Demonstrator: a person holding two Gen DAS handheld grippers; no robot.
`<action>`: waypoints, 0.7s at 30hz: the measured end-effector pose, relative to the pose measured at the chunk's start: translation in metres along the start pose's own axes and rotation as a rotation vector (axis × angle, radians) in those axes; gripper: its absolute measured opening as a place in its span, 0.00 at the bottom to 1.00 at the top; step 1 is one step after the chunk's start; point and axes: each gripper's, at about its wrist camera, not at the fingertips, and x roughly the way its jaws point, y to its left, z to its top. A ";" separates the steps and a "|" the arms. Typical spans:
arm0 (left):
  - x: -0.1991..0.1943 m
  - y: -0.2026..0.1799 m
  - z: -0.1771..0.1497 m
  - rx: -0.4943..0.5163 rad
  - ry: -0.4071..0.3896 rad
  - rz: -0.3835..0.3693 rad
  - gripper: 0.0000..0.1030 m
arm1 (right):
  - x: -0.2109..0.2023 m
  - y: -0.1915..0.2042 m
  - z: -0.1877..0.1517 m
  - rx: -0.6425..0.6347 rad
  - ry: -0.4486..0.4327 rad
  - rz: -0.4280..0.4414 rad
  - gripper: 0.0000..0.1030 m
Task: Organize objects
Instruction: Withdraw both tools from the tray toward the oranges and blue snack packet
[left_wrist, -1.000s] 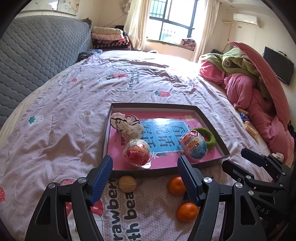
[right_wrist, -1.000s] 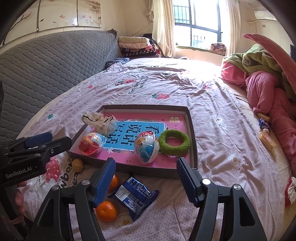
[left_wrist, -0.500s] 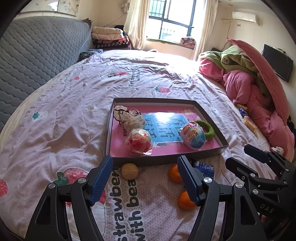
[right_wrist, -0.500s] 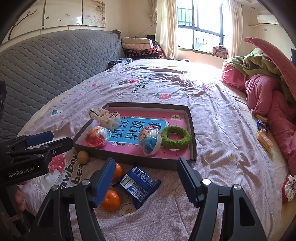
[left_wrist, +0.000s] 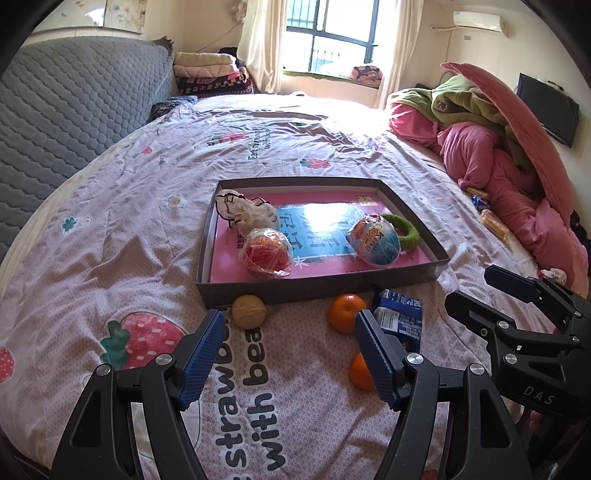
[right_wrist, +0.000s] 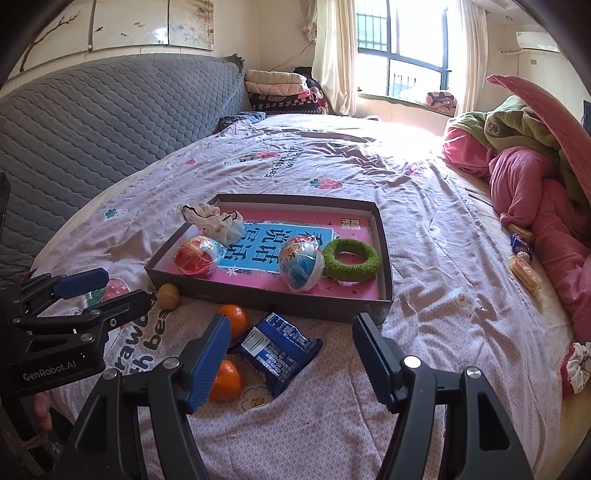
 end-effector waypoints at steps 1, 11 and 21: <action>0.000 -0.001 -0.002 0.004 0.003 -0.002 0.72 | 0.000 0.000 -0.001 0.000 0.002 -0.001 0.66; 0.008 -0.012 -0.027 0.052 0.053 -0.014 0.72 | -0.001 -0.002 -0.013 -0.006 0.017 -0.007 0.66; 0.013 -0.023 -0.044 0.084 0.078 -0.037 0.72 | 0.001 -0.004 -0.024 -0.018 0.038 -0.009 0.66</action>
